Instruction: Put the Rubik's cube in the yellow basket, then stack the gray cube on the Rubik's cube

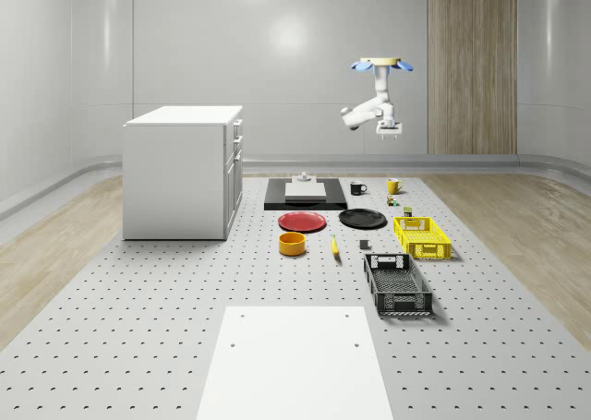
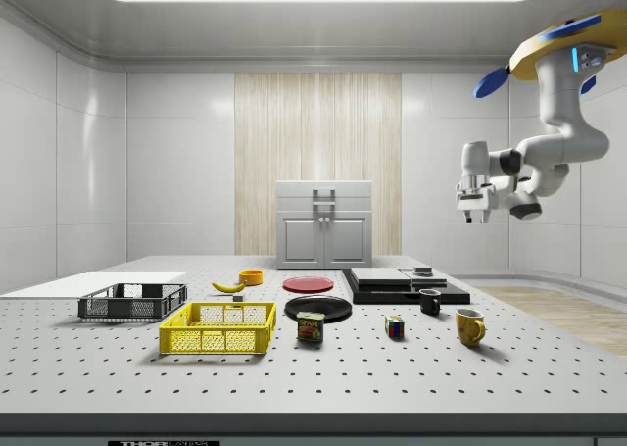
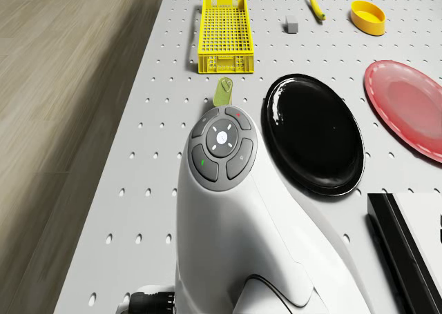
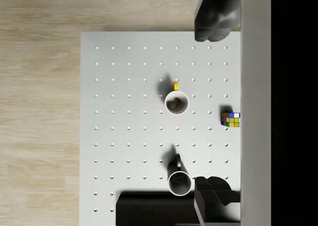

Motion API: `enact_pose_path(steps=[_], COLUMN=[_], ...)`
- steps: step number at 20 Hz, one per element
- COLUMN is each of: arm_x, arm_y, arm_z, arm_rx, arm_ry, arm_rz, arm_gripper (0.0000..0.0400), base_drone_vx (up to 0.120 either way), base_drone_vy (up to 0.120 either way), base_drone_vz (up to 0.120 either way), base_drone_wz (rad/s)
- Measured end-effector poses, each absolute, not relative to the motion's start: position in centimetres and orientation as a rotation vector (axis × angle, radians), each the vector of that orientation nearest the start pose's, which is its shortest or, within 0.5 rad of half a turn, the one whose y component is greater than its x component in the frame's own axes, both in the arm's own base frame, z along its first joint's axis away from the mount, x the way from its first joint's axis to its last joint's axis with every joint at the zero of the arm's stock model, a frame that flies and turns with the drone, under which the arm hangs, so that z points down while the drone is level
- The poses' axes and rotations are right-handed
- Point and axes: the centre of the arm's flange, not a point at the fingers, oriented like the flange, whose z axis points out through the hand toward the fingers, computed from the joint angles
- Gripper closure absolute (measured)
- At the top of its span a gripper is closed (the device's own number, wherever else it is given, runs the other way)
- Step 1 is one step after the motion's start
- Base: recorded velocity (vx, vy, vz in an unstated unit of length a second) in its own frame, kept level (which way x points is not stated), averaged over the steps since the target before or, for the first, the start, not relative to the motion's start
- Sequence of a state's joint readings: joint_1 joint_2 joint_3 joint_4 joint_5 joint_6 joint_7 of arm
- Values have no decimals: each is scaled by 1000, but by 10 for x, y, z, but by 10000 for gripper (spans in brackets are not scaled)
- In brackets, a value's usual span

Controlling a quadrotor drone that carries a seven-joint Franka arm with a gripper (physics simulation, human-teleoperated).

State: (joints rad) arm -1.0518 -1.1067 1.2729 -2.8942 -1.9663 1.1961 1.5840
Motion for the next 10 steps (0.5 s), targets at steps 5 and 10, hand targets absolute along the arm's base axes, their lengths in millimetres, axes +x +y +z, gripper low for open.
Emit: enact_pose_path(steps=[5,10], arm_x=[307,307], arm_y=[0,0], arm_z=[491,491], arm_rx=[3,2], arm_ry=[-3,-3], arm_rz=[784,784], arm_gripper=[0,0], base_drone_vx=[120,120], base_drone_vy=[0,0], base_drone_vz=[-120,-120], base_drone_wz=[0,0])
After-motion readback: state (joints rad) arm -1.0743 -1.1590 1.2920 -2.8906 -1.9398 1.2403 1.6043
